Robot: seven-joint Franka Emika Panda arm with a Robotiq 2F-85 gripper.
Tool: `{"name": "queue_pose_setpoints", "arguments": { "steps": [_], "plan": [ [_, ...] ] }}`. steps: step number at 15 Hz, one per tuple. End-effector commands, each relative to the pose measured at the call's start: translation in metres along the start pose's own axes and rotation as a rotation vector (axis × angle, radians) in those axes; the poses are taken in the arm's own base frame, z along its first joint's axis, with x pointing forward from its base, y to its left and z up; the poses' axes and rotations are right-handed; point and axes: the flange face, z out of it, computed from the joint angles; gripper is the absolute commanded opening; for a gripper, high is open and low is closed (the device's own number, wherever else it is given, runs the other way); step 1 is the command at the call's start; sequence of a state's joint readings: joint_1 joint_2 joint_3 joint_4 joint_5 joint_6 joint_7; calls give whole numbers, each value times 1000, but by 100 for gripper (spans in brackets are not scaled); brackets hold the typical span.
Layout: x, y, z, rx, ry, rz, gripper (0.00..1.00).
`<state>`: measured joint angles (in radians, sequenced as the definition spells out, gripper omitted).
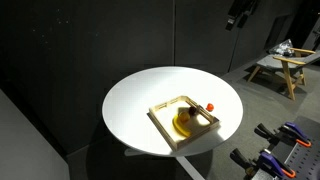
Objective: Put the strawberry in the box.
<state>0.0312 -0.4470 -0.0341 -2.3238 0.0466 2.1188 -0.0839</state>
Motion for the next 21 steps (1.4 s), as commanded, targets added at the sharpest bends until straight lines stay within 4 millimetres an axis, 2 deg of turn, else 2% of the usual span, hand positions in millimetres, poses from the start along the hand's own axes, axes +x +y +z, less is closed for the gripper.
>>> {"name": "queue_pose_setpoints", "arguments": {
  "steps": [1, 11, 17, 21],
  "plan": [
    [0, 0, -1, 0, 0, 0, 100],
    [-2, 3, 1, -2, 6, -4, 100],
    [-9, 21, 10, -15, -6, 18, 100],
    [-21, 40, 27, -40, -34, 49, 100]
  ]
}}
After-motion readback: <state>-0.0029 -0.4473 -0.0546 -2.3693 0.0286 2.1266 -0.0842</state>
